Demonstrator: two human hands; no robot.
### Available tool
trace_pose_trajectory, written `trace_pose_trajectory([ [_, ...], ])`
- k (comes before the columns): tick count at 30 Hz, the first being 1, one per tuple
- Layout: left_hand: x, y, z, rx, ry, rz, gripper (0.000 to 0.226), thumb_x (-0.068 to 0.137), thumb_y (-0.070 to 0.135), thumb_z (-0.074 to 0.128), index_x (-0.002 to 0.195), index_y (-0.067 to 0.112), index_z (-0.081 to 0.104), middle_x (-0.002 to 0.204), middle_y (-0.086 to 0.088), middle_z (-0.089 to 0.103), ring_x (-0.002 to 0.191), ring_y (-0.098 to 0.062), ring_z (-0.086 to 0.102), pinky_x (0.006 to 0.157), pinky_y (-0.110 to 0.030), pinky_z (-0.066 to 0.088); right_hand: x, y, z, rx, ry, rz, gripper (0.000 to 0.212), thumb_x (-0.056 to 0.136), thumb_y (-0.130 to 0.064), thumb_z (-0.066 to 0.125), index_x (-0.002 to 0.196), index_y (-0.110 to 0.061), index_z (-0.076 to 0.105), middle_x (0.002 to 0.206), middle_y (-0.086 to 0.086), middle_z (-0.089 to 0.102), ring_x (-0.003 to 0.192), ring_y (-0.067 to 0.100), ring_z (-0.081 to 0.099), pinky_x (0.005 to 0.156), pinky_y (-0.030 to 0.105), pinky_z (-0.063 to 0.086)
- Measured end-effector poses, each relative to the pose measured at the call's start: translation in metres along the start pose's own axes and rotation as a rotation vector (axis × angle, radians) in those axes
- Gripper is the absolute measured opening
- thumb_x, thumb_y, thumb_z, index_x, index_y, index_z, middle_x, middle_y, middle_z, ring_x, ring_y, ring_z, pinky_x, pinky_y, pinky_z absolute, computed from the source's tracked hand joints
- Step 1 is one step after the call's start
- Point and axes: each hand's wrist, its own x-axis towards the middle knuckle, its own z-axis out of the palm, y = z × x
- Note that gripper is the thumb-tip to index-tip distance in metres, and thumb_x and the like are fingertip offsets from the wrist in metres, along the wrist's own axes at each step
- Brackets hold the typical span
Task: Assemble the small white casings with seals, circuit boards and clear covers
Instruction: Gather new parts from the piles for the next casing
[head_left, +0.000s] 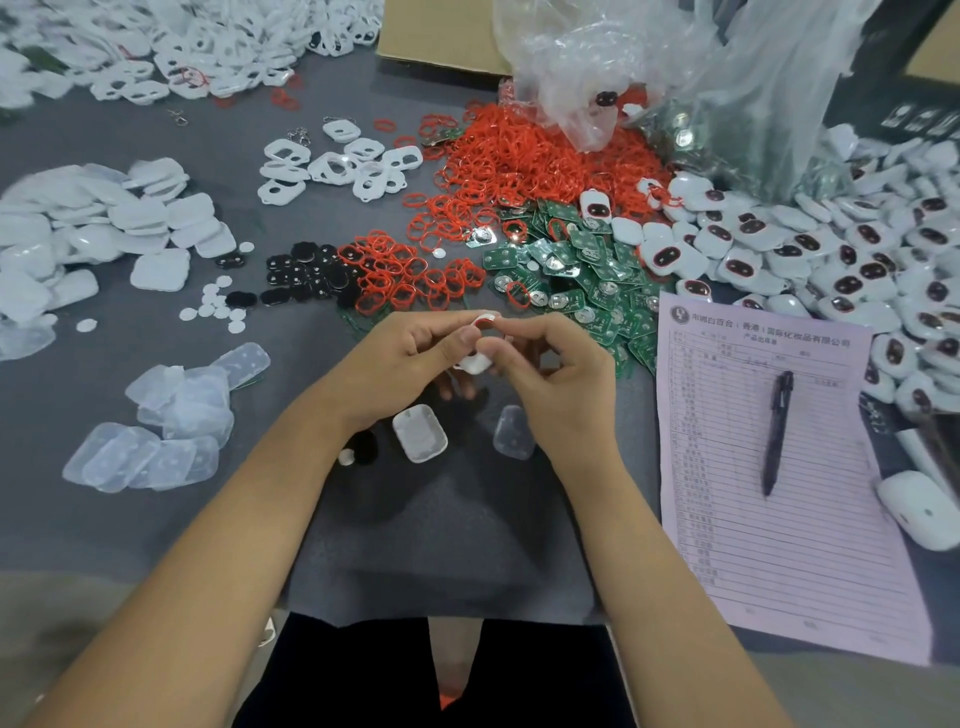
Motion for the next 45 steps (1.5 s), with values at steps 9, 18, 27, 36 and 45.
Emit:
trace_pose_trajectory([
  [9,0.001,0.001,0.0,-0.039,-0.027,0.008,0.035,0.107,0.025,0.05,0.138,0.018,0.064,0.089,0.002,0.076,0.069,-0.011,0.069,0.061,-0.021,0.054,-0.003,-0.002,0.003,0.039,-0.014,-0.008,0.016,0.086,-0.022,0.085,0.098,-0.016,0.076,0.071,-0.004,0.071,0.064,0.006,0.068,0.064,0.011,0.044],
  [18,0.0,-0.006,0.001,-0.035,-0.019,0.043,0.033,0.108,0.029,0.051,0.138,0.028,0.064,0.094,0.001,0.076,0.073,-0.013,0.072,0.063,-0.02,0.054,-0.001,0.001,0.0,0.008,-0.022,-0.025,0.017,0.086,-0.021,0.085,0.102,-0.017,0.079,0.079,0.001,0.072,0.07,0.01,0.067,0.069,0.015,0.047],
  [27,0.005,-0.005,-0.001,-0.113,0.002,0.002,0.033,0.108,0.028,0.049,0.135,0.019,0.067,0.093,0.003,0.074,0.073,-0.016,0.07,0.065,-0.023,0.054,0.0,-0.004,0.0,-0.094,-0.046,-0.124,0.024,0.092,-0.02,0.079,0.116,-0.016,0.076,0.089,-0.002,0.068,0.082,0.014,0.066,0.077,0.025,0.052],
  [36,0.003,-0.006,0.0,-0.192,0.03,0.036,0.031,0.107,0.042,0.052,0.133,0.039,0.068,0.098,0.007,0.074,0.075,-0.015,0.069,0.065,-0.024,0.054,-0.001,-0.011,0.0,0.281,-0.127,0.13,0.025,0.103,-0.013,0.062,0.128,-0.013,0.068,0.091,0.0,0.071,0.064,0.017,0.063,0.047,0.037,0.055],
  [45,0.002,-0.004,-0.001,-0.11,-0.043,0.036,0.037,0.107,0.04,0.05,0.138,0.029,0.065,0.094,0.005,0.072,0.077,-0.013,0.067,0.067,-0.023,0.054,0.004,-0.01,-0.003,0.497,-0.183,0.271,0.009,0.099,-0.007,0.068,0.106,-0.002,0.069,0.067,0.005,0.065,0.046,0.015,0.05,0.038,0.025,0.044],
])
